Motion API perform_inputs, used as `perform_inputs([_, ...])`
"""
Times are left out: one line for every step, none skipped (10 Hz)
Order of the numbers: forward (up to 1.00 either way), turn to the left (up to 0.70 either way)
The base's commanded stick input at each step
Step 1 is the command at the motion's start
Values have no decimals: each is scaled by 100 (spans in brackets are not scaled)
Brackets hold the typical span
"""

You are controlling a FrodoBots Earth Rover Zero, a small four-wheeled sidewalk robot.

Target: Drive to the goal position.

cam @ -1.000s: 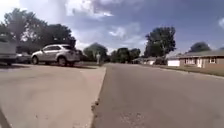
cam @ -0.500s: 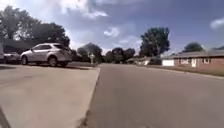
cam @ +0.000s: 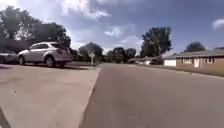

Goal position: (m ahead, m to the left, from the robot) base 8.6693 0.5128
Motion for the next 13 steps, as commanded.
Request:
perform_inputs([100, 0])
perform_inputs([100, 0])
perform_inputs([100, 0])
perform_inputs([100, 0])
perform_inputs([100, 7])
perform_inputs([100, 13])
perform_inputs([100, 17])
perform_inputs([100, 0])
perform_inputs([100, 0])
perform_inputs([100, 0])
perform_inputs([100, 0])
perform_inputs([100, 0])
perform_inputs([100, 0])
